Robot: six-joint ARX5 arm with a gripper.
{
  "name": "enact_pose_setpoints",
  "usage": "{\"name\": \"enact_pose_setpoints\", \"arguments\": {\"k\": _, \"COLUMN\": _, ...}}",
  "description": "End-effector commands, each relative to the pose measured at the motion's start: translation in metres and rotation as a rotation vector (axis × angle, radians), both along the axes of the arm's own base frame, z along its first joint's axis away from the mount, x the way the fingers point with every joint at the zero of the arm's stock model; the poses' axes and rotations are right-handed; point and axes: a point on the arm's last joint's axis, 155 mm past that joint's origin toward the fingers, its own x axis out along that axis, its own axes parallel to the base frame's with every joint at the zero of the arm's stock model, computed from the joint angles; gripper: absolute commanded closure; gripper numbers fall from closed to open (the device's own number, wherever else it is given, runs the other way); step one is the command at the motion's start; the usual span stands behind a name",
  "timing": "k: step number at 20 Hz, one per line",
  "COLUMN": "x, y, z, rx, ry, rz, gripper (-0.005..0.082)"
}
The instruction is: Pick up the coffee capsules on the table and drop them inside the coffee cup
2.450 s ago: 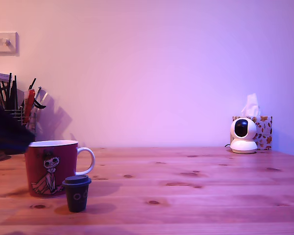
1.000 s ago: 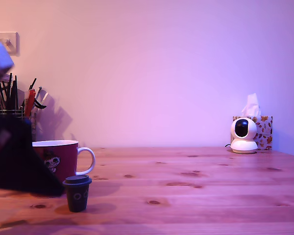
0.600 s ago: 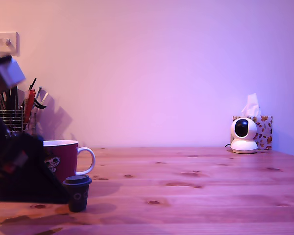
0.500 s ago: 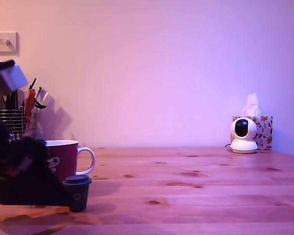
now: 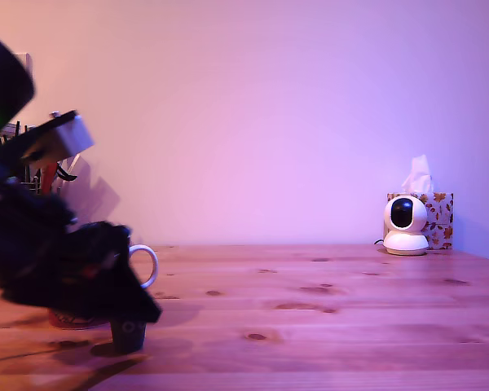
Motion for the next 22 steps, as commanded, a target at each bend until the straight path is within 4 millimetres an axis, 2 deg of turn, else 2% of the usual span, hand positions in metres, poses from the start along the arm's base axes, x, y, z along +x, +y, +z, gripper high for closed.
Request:
{"name": "enact_pose_setpoints", "arguments": {"k": 1, "x": 0.004, "y": 0.0, "z": -0.005, "rx": 0.021, "ry": -0.002, "rz": -0.008, "gripper": 0.0211}}
{"name": "enact_pose_setpoints", "arguments": {"k": 7, "x": 0.007, "y": 0.0, "z": -0.015, "rx": 0.051, "ry": 0.01, "rz": -0.016, "gripper": 0.0234}}
{"name": "enact_pose_setpoints", "arguments": {"k": 11, "x": 0.011, "y": -0.002, "z": -0.012, "rx": 0.068, "ry": -0.02, "rz": -0.038, "gripper": 0.0455}}
{"name": "enact_pose_setpoints", "arguments": {"k": 13, "x": 0.013, "y": -0.003, "z": -0.01, "rx": 0.071, "ry": -0.031, "rz": -0.044, "gripper": 0.0503}}
{"name": "enact_pose_setpoints", "arguments": {"k": 19, "x": 0.015, "y": -0.004, "z": -0.008, "rx": 0.066, "ry": -0.038, "rz": -0.042, "gripper": 0.0537}}
{"name": "enact_pose_setpoints", "arguments": {"k": 22, "x": 0.021, "y": -0.01, "z": 0.009, "rx": 0.037, "ry": -0.077, "rz": -0.044, "gripper": 0.0537}}
